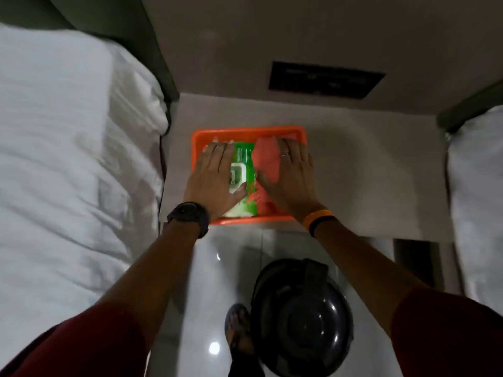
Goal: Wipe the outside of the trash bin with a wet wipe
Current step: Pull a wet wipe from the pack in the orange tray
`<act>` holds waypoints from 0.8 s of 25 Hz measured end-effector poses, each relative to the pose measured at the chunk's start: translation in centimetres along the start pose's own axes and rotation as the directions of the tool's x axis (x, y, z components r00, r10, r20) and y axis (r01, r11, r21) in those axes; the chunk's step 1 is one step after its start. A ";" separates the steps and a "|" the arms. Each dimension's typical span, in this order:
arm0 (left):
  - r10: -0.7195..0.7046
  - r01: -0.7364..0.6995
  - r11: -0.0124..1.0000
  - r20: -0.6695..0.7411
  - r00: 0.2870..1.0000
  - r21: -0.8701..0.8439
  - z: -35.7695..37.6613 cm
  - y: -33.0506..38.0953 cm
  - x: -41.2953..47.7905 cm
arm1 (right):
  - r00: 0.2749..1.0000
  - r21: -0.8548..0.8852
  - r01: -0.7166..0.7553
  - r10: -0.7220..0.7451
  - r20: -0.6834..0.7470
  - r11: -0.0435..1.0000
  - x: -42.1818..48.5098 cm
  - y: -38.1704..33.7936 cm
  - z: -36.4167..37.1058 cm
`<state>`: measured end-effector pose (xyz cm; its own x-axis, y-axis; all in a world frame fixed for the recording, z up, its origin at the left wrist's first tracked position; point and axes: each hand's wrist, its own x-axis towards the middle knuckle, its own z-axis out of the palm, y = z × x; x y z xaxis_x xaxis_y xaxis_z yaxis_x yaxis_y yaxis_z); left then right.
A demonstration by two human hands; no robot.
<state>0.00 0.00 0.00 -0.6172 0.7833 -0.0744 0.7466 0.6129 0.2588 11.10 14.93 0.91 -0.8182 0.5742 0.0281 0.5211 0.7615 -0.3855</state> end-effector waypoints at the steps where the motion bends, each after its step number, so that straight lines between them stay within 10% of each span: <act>1: 0.000 0.001 1.000 0.032 1.000 -0.013 1.3 -0.7 0.2 | 0.999 0.056 -0.017 0.015 0.036 0.998 -0.1 -0.1 2.0; 10: 0.045 -0.022 0.996 0.262 0.964 -0.089 6.1 -2.7 2.8 | 0.830 0.464 -0.556 0.438 0.344 0.689 -0.6 -4.1 9.6; 16: 0.002 0.114 0.923 0.300 0.954 -0.368 4.7 -4.2 3.5 | 0.783 0.624 -0.621 0.405 0.472 0.474 0.5 -2.6 9.7; 20: -0.118 0.263 0.769 0.276 0.954 -0.583 3.8 -4.1 2.7 | 0.860 0.503 -0.496 0.320 0.398 0.708 0.5 -1.9 10.3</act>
<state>-3.75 -0.03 -4.94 -0.6083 0.7037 -0.3671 0.2665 0.6168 0.7407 7.22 10.63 -7.78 -0.6332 0.6176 -0.4665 0.6529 0.1025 -0.7505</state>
